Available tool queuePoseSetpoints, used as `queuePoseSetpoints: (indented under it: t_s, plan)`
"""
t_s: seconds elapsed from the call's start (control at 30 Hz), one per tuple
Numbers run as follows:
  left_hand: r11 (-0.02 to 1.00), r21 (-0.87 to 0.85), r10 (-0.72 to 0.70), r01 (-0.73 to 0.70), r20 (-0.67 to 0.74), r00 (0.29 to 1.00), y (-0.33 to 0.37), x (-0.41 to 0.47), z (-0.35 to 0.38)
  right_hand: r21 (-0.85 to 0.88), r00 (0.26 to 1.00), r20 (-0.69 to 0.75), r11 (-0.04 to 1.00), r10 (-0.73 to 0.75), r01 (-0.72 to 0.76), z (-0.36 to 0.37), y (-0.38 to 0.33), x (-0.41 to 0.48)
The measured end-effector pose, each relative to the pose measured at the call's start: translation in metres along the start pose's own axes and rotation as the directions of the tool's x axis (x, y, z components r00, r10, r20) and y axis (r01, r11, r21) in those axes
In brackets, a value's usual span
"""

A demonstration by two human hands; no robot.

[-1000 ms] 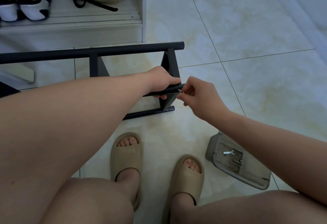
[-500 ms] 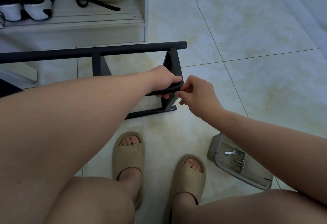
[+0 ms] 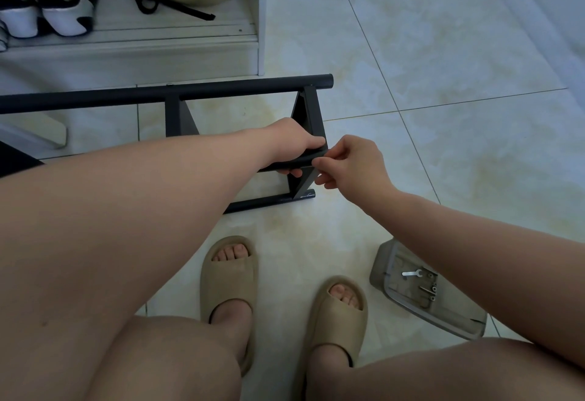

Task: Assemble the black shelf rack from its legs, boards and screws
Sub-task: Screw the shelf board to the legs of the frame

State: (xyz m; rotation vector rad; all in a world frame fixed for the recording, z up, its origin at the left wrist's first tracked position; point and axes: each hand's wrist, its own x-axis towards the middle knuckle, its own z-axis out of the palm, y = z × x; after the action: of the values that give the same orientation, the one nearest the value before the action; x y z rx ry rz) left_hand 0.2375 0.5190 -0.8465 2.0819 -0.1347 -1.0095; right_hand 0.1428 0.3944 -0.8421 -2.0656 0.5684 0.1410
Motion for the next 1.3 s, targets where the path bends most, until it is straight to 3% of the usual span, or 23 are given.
queuePoseSetpoints:
  t_s: [0.17, 0.4, 0.77, 0.93, 1.1, 1.3]
  plan:
    - [1.000, -0.004, -0.004, 0.004, 0.008, 1.000, 0.001, -0.002, -0.001, -0.233, 0.999, 0.020, 0.972, -0.039, 0.043, -0.006, -0.003, 0.004]
    - [1.000, -0.017, 0.006, -0.007, -0.005, 1.000, 0.000, -0.001, -0.001, -0.264, 0.987, 0.129, 0.956, -0.094, 0.125, -0.017, -0.005, 0.003]
    - [0.999, -0.025, 0.036, -0.035, 0.012, 0.999, -0.002, -0.001, -0.003, -0.371, 0.984, 0.134, 0.915, -0.116, 0.158, -0.015, -0.008, 0.000]
    - [0.999, -0.031, 0.033, -0.033, 0.009, 0.999, -0.002, 0.000, -0.002, -0.310, 0.990, 0.121, 0.944, -0.077, 0.112, -0.011, -0.003, -0.002]
    - [0.999, -0.018, 0.032, -0.032, 0.012, 0.999, -0.002, 0.000, -0.002, -0.104, 0.987, 0.151, 0.994, 0.059, -0.044, -0.010, -0.005, -0.003]
    - [0.999, -0.018, 0.040, -0.040, 0.013, 0.999, -0.003, -0.002, -0.003, -0.093, 0.978, 0.177, 0.991, 0.107, -0.092, -0.009, -0.007, -0.002]
